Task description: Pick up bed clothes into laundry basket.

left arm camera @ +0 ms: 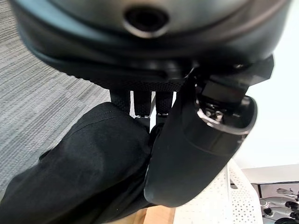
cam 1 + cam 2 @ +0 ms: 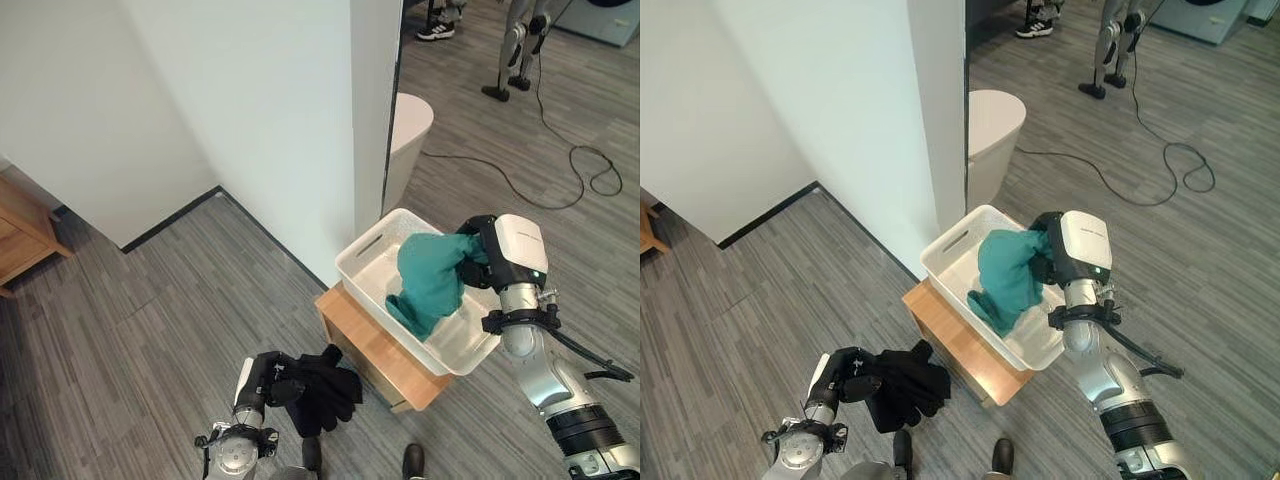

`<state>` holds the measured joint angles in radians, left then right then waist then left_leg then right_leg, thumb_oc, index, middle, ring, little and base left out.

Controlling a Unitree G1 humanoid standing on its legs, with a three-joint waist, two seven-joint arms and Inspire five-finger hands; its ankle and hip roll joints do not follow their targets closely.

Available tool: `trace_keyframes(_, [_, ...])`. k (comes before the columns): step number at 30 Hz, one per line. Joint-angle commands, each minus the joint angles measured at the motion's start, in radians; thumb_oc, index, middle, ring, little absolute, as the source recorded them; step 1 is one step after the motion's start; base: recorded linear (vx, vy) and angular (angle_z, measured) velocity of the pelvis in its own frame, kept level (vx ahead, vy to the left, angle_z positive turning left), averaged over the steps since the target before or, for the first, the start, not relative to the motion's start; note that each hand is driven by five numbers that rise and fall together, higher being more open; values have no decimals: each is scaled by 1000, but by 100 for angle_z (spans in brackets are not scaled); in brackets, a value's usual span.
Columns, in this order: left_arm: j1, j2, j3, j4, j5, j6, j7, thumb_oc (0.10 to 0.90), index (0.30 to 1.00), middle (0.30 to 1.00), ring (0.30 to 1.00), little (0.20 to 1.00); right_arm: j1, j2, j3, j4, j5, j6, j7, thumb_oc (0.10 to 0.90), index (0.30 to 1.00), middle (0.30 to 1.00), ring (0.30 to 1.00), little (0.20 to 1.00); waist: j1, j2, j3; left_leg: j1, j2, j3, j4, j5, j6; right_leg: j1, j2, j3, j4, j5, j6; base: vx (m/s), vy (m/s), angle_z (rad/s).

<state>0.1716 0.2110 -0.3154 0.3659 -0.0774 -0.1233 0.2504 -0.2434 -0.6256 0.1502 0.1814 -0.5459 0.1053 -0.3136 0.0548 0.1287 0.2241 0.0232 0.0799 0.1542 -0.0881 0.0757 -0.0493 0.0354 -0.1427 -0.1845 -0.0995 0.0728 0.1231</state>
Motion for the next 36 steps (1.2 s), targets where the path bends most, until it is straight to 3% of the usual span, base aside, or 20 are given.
trace_keyframes(1, [-104, 47, -21, -96, -7, -81, 11, 400, 300, 300, 300, 300, -128, 15, -3, -77, -31, -50, -77, 400, 300, 300, 300, 300, 4, -71, -12, -54, 56, 1, 1, -24, -56, 78, -80, -32, 12, -114, 62, -59, -12, -1])
trace_keyframes(2, [-109, 48, -23, -95, -6, -82, 14, 400, 300, 300, 300, 300, -131, 24, 11, -67, -37, -50, -75, 458, 387, 387, 387, 387, 6, -71, -7, -59, 56, 0, 1, -22, -56, 75, -79, -35, 12, -113, 62, -40, -11, -1])
trace_keyframes(3, [-110, 48, -25, -94, -3, -83, 16, 400, 300, 300, 300, 300, -127, 40, 30, -57, -43, -53, -70, 800, 900, 900, 900, 900, 10, -70, 1, -68, 57, -2, 1, -19, -56, 68, -77, -39, 12, -113, 62, -40, -11, -2])
trace_keyframes(9, [-112, 49, -3, -81, 8, -84, 33, 400, 300, 300, 300, 300, -127, 52, 58, -54, -67, -71, -72, 800, 900, 900, 900, 900, 23, -71, 7, -80, 58, -10, 1, -14, -58, 64, -73, -48, 12, -116, 60, -11, -16, 3])
trace_keyframes(13, [-109, 65, 40, -69, 63, -70, 80, 400, 300, 300, 300, 300, -114, 47, 15, -93, -51, -75, -103, 800, 900, 900, 900, 900, 24, -71, -6, -69, 61, -7, 1, -18, -61, 77, -71, -48, 12, -122, 59, 21, -10, 1])
trace_keyframes(20, [-85, 89, 130, -68, 190, -41, 155, 400, 300, 300, 300, 300, -40, 30, -117, -212, -26, -80, -150, 800, 900, 900, 900, 900, 5, -76, -33, -32, 68, 0, 1, -32, -65, 107, -67, -44, 12, -131, 61, 43, -23, 0])
trace_keyframes(26, [-98, 143, 269, -204, 312, -28, 257, 400, 300, 300, 300, 300, 142, 4, -265, -249, -12, -87, -162, 800, 900, 900, 900, 900, -20, -81, -60, -6, 77, 3, 1, -36, -71, 124, -59, -36, 12, -135, 60, 32, -50, -1])
trace_keyframes(30, [-164, 180, 314, -391, 347, -43, 274, 400, 300, 300, 300, 300, 265, 9, -306, -132, 16, -65, -160, 800, 900, 900, 900, 900, -40, -86, -77, 3, 88, 1, 1, -32, -76, 131, -50, -27, 12, -138, 56, -24, -86, -3])
trace_keyframes(31, [-250, 189, 300, -501, 329, -65, 261, 400, 300, 300, 300, 300, 305, 12, -302, 2, 47, -47, -160, 800, 900, 900, 900, 900, -57, -89, -88, 8, 102, 4, 1, -24, -81, 133, -38, -16, 12, -144, 50, -48, -82, -2])
trace_keyframes(36, [-411, 186, 250, -591, 259, -85, 226, 400, 300, 300, 300, 300, 307, 12, -269, 189, 94, -39, -163, 800, 900, 900, 900, 900, -78, -90, -92, 24, 130, 23, 1, -8, -87, 133, -14, 12, 12, -149, 37, -48, -81, -12])
